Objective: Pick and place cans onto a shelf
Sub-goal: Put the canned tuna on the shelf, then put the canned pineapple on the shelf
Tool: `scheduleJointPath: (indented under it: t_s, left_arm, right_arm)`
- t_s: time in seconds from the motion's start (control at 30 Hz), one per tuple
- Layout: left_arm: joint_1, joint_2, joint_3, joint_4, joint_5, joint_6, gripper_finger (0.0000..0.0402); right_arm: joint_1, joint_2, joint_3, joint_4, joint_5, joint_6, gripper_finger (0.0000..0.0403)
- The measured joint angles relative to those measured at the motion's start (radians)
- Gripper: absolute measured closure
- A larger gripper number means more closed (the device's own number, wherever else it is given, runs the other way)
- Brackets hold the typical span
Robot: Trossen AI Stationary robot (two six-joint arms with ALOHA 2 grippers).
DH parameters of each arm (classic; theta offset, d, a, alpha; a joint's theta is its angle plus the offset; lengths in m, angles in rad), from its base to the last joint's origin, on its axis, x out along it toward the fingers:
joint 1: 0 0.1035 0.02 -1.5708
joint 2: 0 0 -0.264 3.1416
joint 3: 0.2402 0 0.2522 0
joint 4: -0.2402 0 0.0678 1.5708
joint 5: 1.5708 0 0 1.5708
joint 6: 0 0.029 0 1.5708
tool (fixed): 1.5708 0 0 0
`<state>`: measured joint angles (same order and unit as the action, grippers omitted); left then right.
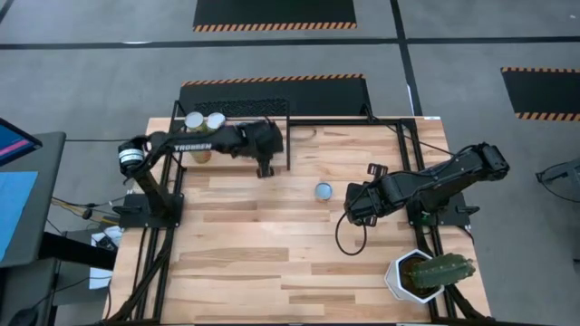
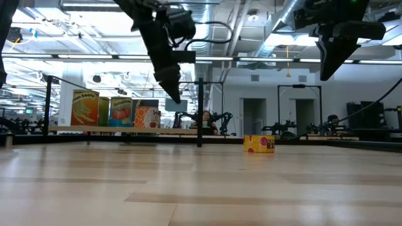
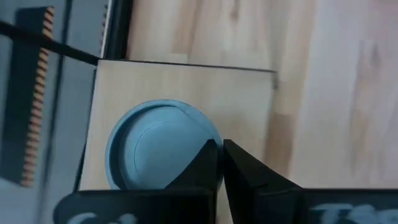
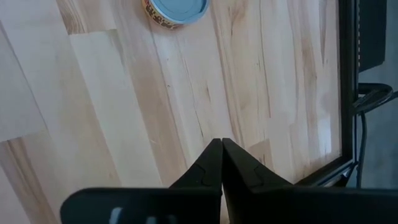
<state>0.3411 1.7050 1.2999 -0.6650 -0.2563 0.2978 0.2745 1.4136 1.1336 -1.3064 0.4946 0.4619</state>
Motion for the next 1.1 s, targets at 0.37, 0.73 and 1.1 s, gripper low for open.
scheduleJointPath:
  t_s: [0.37,0.73,1.1]
  left_arm:
    - [0.144,0.033,0.000,0.083,0.166,0.003,0.0401]
    - [0.144,0.097,0.000,0.129,0.121,-0.015,0.0376]
    - [0.155,0.080,0.000,0.198,-0.016,0.004,0.0348]
  right_arm:
    - [0.000,0.000,0.000,0.001,0.000,0.000,0.0380]
    - [0.000,0.000,0.000,-0.003,0.000,0.000,0.0383]
    - [0.000,0.000,0.000,-0.003,0.000,0.001,0.0377]
